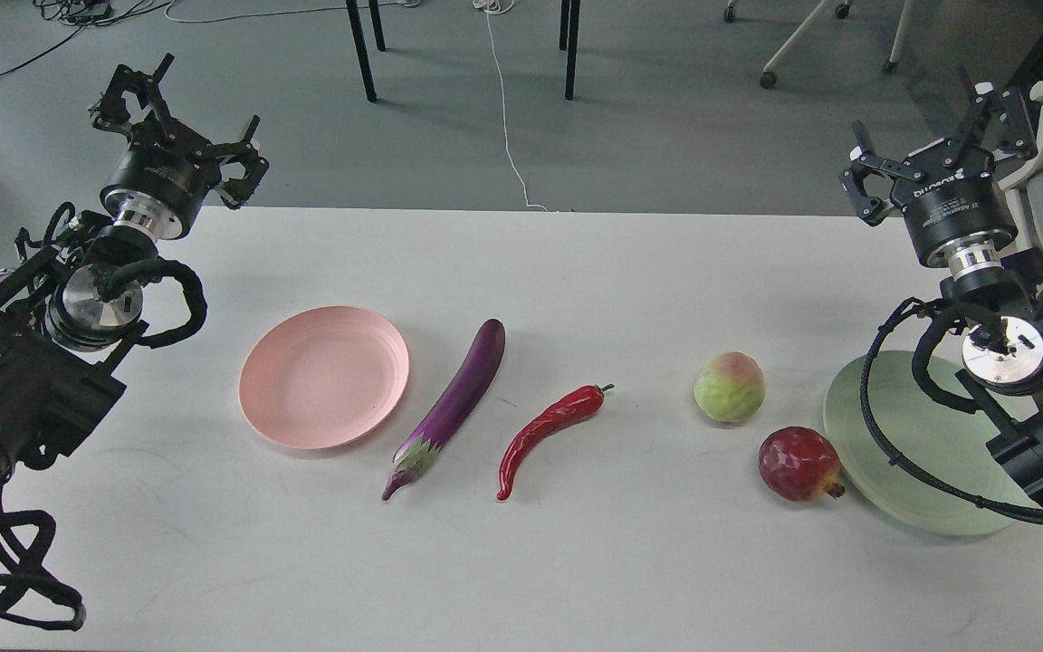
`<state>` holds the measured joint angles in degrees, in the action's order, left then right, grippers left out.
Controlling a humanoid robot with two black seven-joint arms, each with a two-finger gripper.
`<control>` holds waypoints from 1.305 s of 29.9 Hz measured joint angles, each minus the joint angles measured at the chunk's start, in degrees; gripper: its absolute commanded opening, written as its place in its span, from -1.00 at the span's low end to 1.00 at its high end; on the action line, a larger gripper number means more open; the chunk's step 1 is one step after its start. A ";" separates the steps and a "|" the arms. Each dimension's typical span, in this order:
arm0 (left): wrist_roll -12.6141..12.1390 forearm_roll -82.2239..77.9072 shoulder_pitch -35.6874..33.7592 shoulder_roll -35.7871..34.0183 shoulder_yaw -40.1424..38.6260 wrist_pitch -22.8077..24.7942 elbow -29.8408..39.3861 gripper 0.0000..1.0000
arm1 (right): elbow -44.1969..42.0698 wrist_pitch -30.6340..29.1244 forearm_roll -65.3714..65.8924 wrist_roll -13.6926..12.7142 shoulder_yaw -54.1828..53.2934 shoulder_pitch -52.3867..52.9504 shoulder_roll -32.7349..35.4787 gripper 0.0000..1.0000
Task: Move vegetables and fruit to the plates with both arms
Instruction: 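Raise the right gripper and move it toward the peach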
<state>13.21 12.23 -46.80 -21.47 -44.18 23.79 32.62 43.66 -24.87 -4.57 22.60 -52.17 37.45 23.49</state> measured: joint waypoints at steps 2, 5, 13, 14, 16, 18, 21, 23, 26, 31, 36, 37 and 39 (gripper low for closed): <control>0.00 -0.01 -0.05 -0.03 -0.02 0.00 0.00 0.96 | 0.05 0.00 0.00 0.01 -0.02 -0.01 0.14 0.99; 0.00 -0.10 -0.05 -0.05 0.04 0.06 -0.01 0.96 | 0.10 0.00 0.00 0.06 -0.03 -0.01 0.23 0.99; -0.13 -0.19 -0.18 -0.06 0.24 0.24 -0.10 0.96 | 0.85 0.09 0.00 -0.11 2.25 1.71 5.14 0.99; -0.18 -0.20 -0.21 -0.06 0.28 0.24 -0.10 0.96 | 1.45 0.10 0.00 -0.15 3.64 2.64 6.65 0.99; -0.27 -0.25 -0.22 -0.06 0.30 0.33 -0.10 0.96 | 2.80 0.10 0.00 -0.18 8.31 5.42 9.80 0.99; -0.37 -0.28 -0.28 -0.06 0.31 0.41 -0.10 0.96 | 3.61 0.06 0.05 -0.21 14.09 9.43 12.77 0.99; -0.60 -0.48 -0.46 -0.06 0.76 0.49 -0.11 0.96 | 3.94 -0.17 0.51 -0.28 24.81 18.45 15.67 0.99; -0.65 -0.51 -0.52 -0.04 0.90 0.53 -0.11 0.96 | 4.17 -0.28 0.84 -0.28 32.33 24.91 16.47 0.99; -0.72 -0.57 -0.58 0.01 1.01 0.51 -0.11 0.96 | 5.67 -0.30 1.38 -0.22 42.76 33.32 16.67 0.99; -0.81 -0.62 -0.58 -0.54 1.10 0.49 -0.11 0.96 | 10.38 -0.36 8.16 -0.05 58.74 45.86 16.66 0.99; -0.82 -0.63 -0.42 -1.40 1.11 0.72 -0.11 0.96 | 18.53 0.16 24.61 -0.01 77.01 57.72 16.05 0.99; -0.75 -0.63 -0.41 -1.44 1.11 0.76 -0.11 0.96 | 19.88 0.22 27.52 -0.01 79.68 59.54 15.84 0.99; -0.63 -0.63 -0.32 -1.52 1.11 0.80 -0.11 0.96 | 21.88 0.36 33.44 -0.01 85.00 62.93 14.48 0.99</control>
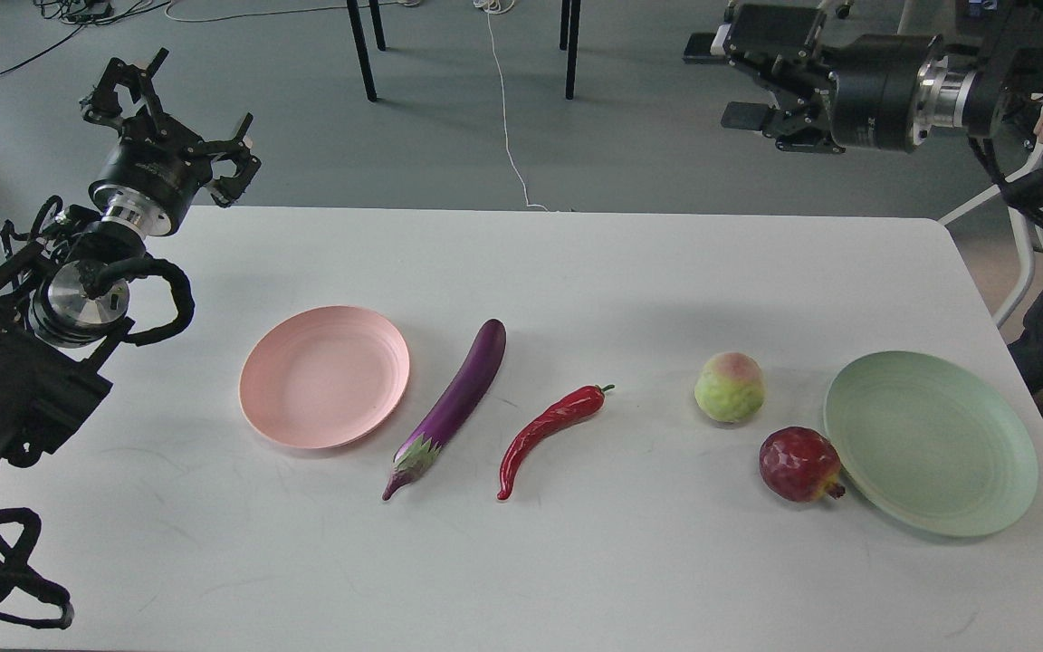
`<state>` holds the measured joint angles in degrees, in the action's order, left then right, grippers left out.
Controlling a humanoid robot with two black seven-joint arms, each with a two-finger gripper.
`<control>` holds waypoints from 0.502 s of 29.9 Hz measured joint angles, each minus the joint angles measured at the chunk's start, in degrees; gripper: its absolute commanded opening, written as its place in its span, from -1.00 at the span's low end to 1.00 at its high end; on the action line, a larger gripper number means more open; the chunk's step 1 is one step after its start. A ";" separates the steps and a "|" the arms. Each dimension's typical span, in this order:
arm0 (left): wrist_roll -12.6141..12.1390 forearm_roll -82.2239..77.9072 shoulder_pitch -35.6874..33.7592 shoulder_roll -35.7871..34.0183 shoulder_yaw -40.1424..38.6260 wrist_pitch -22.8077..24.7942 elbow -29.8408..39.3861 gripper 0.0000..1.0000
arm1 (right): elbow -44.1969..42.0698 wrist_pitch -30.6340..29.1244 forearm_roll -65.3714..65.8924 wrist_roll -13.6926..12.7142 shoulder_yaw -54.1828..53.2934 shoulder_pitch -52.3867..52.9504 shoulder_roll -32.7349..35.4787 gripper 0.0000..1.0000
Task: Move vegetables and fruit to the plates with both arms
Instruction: 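Raise the right gripper and move it toward the peach, then grasp the green-pink peach with the right gripper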
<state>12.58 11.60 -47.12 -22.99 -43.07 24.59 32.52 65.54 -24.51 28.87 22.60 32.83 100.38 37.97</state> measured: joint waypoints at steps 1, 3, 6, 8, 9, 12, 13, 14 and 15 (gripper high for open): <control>0.04 0.00 0.07 0.00 0.00 0.01 0.00 0.96 | 0.41 0.06 2.60 0.01 2.01 1.06 -1.05 0.99; 0.13 0.00 0.20 -0.06 0.00 0.03 0.00 0.96 | 0.74 0.40 8.53 0.02 6.55 2.69 -4.22 0.99; 0.18 0.00 0.32 -0.18 0.00 0.07 0.00 0.96 | 0.61 3.00 14.52 0.09 12.64 3.72 -8.98 0.99; 0.24 0.00 0.34 -0.26 0.00 0.11 0.00 0.96 | 0.20 5.16 16.98 0.15 16.89 3.90 -12.01 0.99; 0.30 0.00 0.35 -0.35 0.00 0.14 0.00 0.96 | -0.04 6.41 17.67 0.18 19.35 3.94 -13.59 0.99; 0.41 0.00 0.36 -0.53 -0.04 0.20 0.00 0.96 | -0.85 9.88 18.43 0.24 25.54 3.07 -16.57 0.99; 0.42 0.00 0.36 -0.55 -0.05 0.24 0.00 0.96 | -1.24 11.01 18.53 0.24 27.00 2.17 -17.00 0.99; 0.42 0.00 0.36 -0.55 -0.06 0.32 0.00 0.96 | -1.61 11.80 18.59 0.24 27.90 1.23 -17.19 0.99; 0.42 0.01 0.37 -0.58 -0.07 0.38 0.00 0.96 | -1.90 12.83 18.63 0.25 28.59 0.23 -17.29 0.98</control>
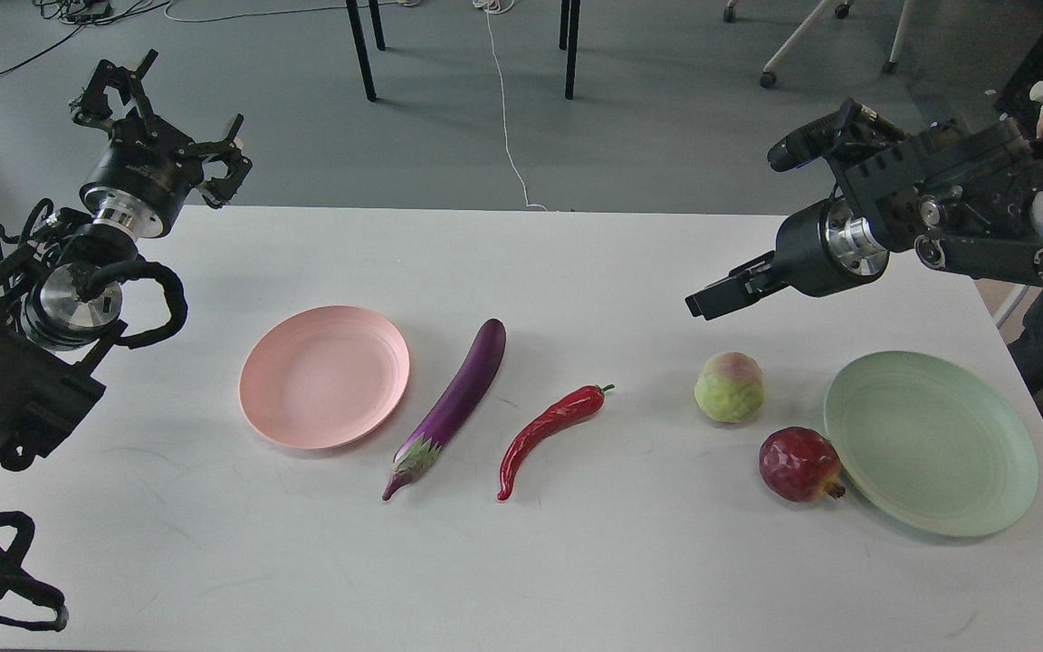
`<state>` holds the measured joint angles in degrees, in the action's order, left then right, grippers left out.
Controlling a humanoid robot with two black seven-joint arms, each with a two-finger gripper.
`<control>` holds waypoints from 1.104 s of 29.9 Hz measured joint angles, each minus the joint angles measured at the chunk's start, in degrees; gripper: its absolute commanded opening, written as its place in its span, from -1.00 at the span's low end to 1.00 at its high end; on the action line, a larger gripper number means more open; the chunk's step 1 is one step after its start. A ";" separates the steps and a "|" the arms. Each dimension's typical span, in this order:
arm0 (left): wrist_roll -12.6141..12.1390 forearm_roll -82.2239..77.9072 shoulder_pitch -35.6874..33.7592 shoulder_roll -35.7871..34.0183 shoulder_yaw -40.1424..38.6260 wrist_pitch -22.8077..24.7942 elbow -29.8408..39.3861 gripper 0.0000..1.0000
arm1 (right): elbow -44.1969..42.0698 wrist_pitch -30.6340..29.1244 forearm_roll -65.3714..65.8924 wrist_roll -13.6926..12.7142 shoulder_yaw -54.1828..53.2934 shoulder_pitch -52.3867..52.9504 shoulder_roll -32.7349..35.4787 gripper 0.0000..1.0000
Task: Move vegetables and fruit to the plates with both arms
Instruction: 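Grasp the green-pink peach with the right gripper, then carry the peach onto the pale green plate and release it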
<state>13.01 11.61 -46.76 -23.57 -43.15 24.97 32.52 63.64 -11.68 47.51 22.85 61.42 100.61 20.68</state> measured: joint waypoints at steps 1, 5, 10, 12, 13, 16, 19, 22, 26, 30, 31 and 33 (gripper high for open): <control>0.00 0.03 0.00 -0.02 -0.02 0.09 0.00 0.96 | -0.20 0.56 0.02 0.00 0.40 -0.78 0.00 0.98; 0.07 0.07 0.08 -0.46 -0.08 0.22 0.00 0.96 | -0.73 1.47 0.03 0.08 0.83 -2.97 0.07 0.98; 0.08 0.08 0.16 -0.79 -0.05 0.66 0.00 0.96 | -2.67 1.59 -0.23 0.22 0.45 -6.32 -1.09 0.98; 0.08 0.08 0.25 -0.85 -0.05 0.69 -0.01 0.96 | -3.29 1.62 -0.34 0.26 0.36 -7.55 -1.79 0.98; 0.08 0.08 0.32 -0.85 -0.05 0.70 -0.07 0.96 | -3.72 1.69 -0.38 0.26 0.28 -8.13 -2.03 0.97; 0.05 0.07 0.63 -0.84 -0.07 0.70 -0.17 0.96 | -5.13 2.02 -0.47 0.23 -0.40 -9.84 -2.54 0.96; 0.01 0.08 0.69 -0.61 -0.09 0.65 -0.18 0.96 | -6.40 2.16 -0.48 0.19 -0.94 -11.43 -3.48 0.95; 0.01 0.08 0.69 -0.53 -0.08 0.62 -0.18 0.96 | -7.15 2.35 -0.48 0.18 -1.09 -12.79 -4.10 0.94; 0.01 0.08 0.69 -0.51 -0.02 0.61 -0.18 0.96 | -7.43 2.69 -0.57 0.18 -1.68 -13.74 -4.39 0.84; 0.01 0.08 0.69 -0.51 -0.01 0.61 -0.18 0.96 | -7.91 2.71 -0.61 0.18 -1.88 -14.84 -4.40 0.50; 0.01 0.08 0.69 -0.49 -0.01 0.61 -0.18 0.96 | -8.03 2.72 -0.64 0.28 -1.93 -15.02 -4.40 0.48; 0.05 0.08 0.69 -0.38 -0.01 0.61 -0.18 0.96 | -8.15 2.72 -0.65 0.98 -2.03 -15.25 -4.36 0.39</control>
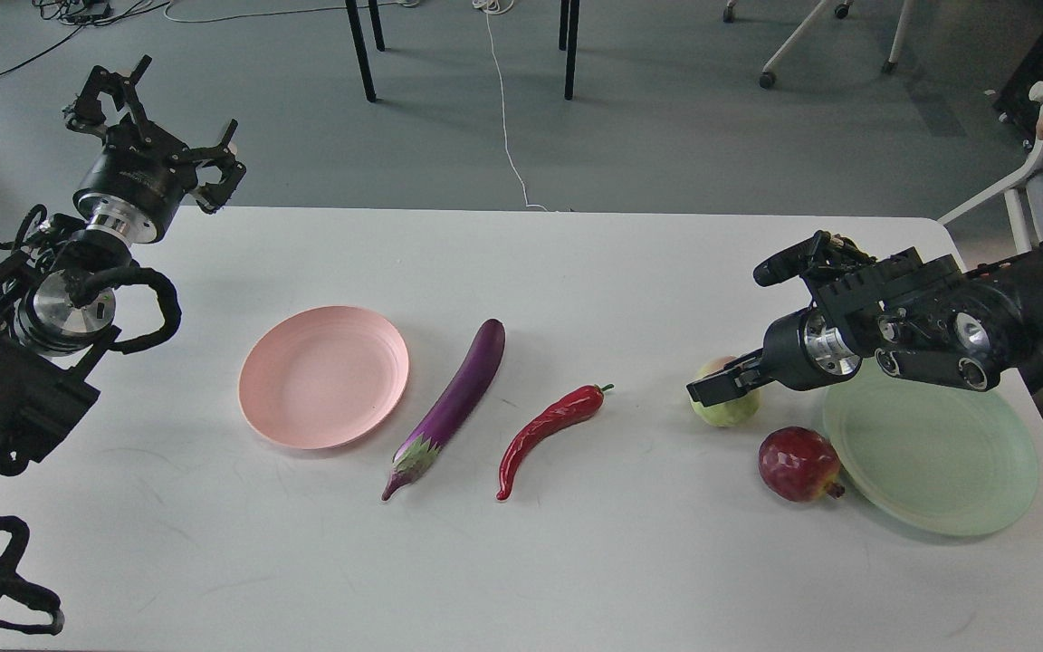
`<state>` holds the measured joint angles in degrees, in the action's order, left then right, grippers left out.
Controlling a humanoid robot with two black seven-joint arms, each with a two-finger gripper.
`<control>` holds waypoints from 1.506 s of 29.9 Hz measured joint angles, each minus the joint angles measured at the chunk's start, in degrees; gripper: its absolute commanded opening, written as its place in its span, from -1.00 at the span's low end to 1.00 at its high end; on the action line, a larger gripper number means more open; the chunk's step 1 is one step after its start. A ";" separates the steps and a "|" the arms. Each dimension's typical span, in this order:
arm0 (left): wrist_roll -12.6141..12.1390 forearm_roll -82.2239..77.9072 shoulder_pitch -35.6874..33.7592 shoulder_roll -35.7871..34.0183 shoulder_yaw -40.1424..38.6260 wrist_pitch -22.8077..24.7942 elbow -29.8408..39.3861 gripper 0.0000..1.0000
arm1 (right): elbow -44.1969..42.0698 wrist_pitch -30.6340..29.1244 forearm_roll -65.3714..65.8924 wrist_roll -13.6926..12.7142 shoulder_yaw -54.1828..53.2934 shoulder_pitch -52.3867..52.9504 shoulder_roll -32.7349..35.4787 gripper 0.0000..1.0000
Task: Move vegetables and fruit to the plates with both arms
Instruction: 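Carry the peach onto the pale green plate and release it, then move the right gripper back and down onto the red pomegranate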
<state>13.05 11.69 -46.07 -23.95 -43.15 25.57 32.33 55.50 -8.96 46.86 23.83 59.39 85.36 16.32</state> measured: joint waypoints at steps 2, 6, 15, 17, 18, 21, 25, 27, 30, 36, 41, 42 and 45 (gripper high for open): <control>0.03 0.00 0.00 0.10 0.00 0.00 -0.05 0.96 | 0.04 0.00 0.18 0.82 -0.06 -0.03 0.07 0.31; 0.04 0.00 -0.04 0.16 0.00 0.00 -0.08 0.96 | 0.43 -0.08 0.36 1.38 -0.12 0.88 0.45 0.28; 0.04 0.00 -0.38 -0.31 -0.04 0.00 -0.08 0.96 | 5.47 -0.34 0.58 1.06 -2.18 8.37 11.47 0.28; 0.04 0.00 -0.38 -0.32 -0.03 0.00 -0.07 0.96 | 6.10 -0.35 1.39 0.96 -2.13 8.52 15.13 0.28; 0.04 0.00 -0.38 -0.33 -0.02 0.00 -0.06 0.96 | 6.80 -0.35 1.89 0.85 -2.11 8.49 17.29 0.28; 0.04 0.00 -0.38 -0.33 -0.02 0.00 0.01 0.96 | 10.45 -0.24 2.69 0.46 -2.16 8.00 23.67 0.28; 0.04 0.00 -0.32 -0.20 -0.06 0.00 0.01 0.96 | 13.54 0.50 3.98 -0.12 -2.33 6.51 30.78 0.28; 0.04 0.00 -0.28 -0.08 -0.06 0.00 0.01 0.96 | 13.71 1.23 5.67 -0.18 -2.37 4.69 33.17 0.28; 0.04 0.00 -0.25 0.03 -0.02 0.00 0.01 0.96 | 13.48 2.69 8.27 -0.19 -2.53 1.82 35.06 0.29; -0.05 0.00 -0.25 0.04 0.01 0.00 0.01 0.96 | 11.43 5.35 9.28 -0.19 -2.74 -2.44 35.52 0.54; -0.05 -0.04 -0.15 0.01 0.07 0.00 -0.02 0.96 | 9.11 6.36 9.26 -0.18 -5.57 -5.93 35.30 0.87; -0.05 -0.05 -0.12 -0.03 0.08 0.00 -0.03 0.96 | 9.10 6.39 9.23 -0.15 -6.28 -6.29 35.33 0.87; -0.05 -0.07 -0.08 -0.14 0.09 0.00 -0.08 0.96 | 9.31 6.40 9.08 0.00 -7.66 -6.69 35.70 0.89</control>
<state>13.01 11.61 -46.15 -24.09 -43.07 25.57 32.25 64.80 -2.56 55.93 23.83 51.73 78.67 52.02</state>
